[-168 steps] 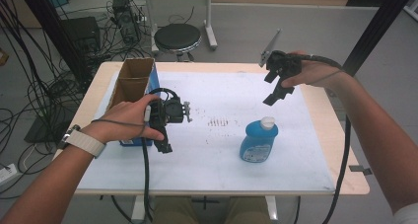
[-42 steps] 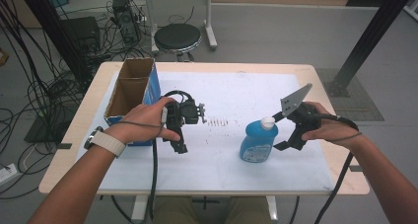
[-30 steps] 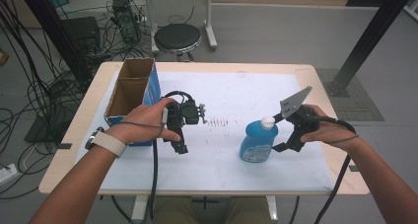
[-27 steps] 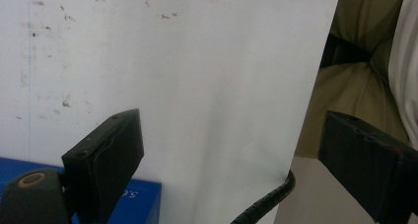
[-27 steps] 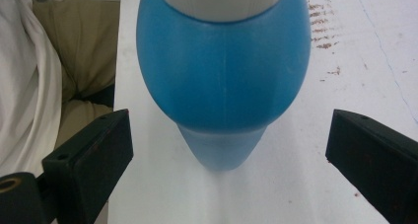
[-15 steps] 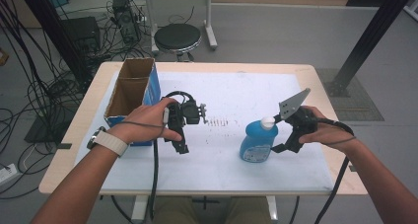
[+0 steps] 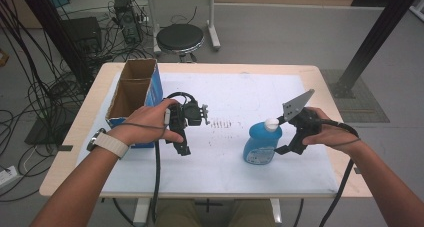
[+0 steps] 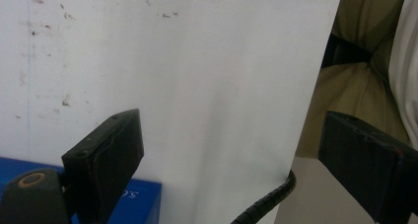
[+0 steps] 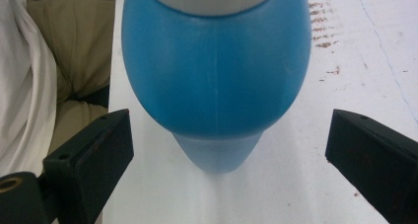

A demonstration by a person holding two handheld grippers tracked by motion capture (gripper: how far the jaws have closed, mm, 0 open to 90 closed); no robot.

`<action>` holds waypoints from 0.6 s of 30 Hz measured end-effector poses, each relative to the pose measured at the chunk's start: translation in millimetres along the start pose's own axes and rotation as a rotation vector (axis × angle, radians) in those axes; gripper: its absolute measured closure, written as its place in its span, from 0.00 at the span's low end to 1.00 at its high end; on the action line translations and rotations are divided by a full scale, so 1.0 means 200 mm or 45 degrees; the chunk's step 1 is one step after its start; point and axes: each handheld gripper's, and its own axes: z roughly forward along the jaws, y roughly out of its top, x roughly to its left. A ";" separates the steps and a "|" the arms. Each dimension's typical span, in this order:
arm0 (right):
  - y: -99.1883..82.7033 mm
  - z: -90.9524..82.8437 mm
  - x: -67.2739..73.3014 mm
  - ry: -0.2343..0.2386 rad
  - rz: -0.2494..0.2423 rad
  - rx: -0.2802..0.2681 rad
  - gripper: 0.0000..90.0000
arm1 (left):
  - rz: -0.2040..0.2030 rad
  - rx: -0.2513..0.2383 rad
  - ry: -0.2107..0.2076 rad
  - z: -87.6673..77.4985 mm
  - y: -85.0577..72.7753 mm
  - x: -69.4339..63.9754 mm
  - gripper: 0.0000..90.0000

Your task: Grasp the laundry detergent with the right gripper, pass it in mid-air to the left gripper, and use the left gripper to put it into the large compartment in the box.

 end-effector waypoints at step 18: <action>0.01 0.00 0.00 0.012 0.003 0.003 0.06 | -0.003 -0.010 0.005 0.00 -0.01 0.00 0.12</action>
